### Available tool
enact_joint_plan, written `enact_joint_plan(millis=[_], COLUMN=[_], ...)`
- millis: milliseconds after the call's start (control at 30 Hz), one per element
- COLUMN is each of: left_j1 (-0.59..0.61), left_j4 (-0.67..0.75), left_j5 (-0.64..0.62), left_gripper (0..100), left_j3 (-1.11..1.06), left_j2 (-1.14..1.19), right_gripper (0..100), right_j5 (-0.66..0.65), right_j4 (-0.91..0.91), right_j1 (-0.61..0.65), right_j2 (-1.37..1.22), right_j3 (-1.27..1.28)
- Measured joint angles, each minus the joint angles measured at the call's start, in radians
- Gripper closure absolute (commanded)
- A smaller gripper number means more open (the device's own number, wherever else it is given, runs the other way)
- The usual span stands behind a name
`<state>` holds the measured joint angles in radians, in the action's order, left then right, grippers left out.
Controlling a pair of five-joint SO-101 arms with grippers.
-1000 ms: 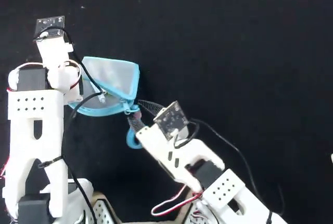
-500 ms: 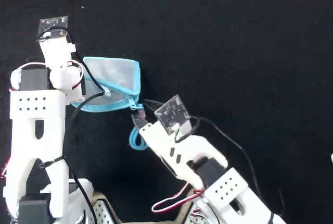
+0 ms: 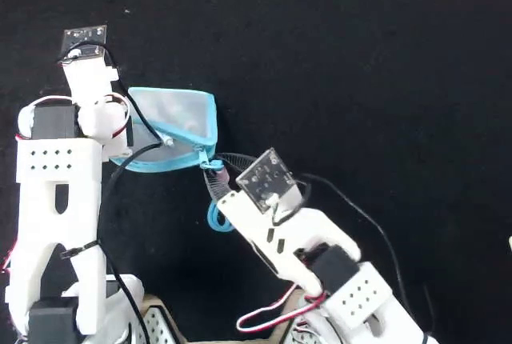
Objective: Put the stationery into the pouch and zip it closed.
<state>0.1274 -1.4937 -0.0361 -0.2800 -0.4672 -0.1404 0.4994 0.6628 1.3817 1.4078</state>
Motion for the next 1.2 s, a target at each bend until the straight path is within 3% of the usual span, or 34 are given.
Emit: enact_joint_plan(millis=[333,933,1200], left_j1=[-0.060,-0.083,-0.083], left_j4=[0.000,0.002,-0.015], left_j5=[-0.003,-0.005,0.000], left_gripper=[97,97,86], left_j3=[-0.002,-0.015,-0.015], left_j2=[0.000,-0.002,-0.002], right_gripper=[98.8,98.8,98.8], right_j5=[-0.002,-0.002,-0.002], right_j4=[-0.012,-0.028,-0.028], right_j1=[0.000,-0.003,-0.006], right_j2=[0.193,0.210,0.210], right_j3=[0.101,0.118,0.118])
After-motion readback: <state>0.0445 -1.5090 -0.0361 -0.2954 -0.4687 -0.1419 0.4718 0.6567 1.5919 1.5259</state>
